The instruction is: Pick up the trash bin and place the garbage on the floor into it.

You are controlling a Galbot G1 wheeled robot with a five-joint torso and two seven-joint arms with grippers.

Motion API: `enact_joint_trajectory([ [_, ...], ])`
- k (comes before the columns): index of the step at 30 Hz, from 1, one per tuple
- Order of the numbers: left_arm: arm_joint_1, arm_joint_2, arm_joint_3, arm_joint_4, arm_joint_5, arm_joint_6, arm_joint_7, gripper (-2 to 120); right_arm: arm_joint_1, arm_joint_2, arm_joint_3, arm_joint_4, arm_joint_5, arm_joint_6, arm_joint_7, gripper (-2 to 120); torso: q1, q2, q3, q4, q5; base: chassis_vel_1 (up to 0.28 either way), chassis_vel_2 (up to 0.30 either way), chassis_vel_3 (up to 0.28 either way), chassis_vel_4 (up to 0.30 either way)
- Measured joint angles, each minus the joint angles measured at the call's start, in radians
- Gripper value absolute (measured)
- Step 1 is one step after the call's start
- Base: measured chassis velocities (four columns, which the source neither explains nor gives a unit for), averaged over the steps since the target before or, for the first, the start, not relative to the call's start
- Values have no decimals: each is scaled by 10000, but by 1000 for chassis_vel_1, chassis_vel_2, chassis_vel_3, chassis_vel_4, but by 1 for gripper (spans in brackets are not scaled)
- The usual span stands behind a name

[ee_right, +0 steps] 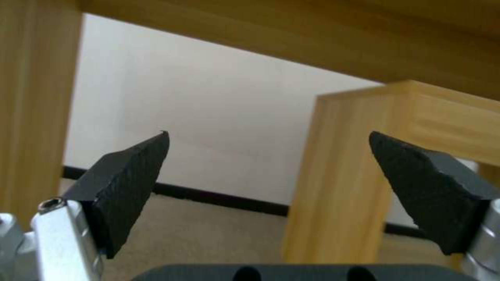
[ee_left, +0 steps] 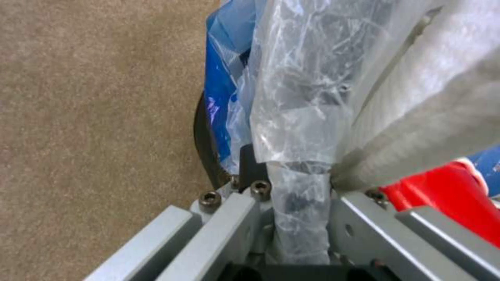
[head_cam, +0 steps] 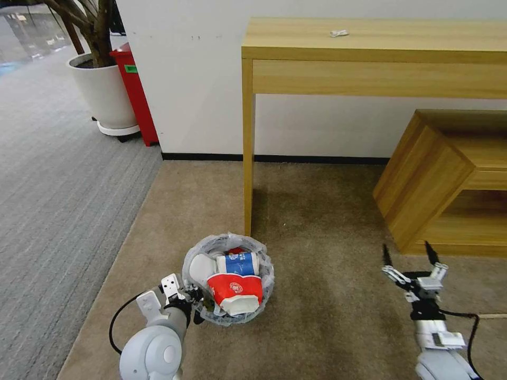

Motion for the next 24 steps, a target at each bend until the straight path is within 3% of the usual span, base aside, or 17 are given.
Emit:
enact_joint_trajectory([
  [15,64,0,-224,-258,-416,-6,-106,0,-165,592,370,20,50,3,-78,99,-1,0,0,2,1,0,0,0,0],
  [24,53,76,-373,-365,-616,-9,-161,0,-259,684,242,69,162,3,-68,99,0,0,0,1,-1,-86,-80,101,83],
])
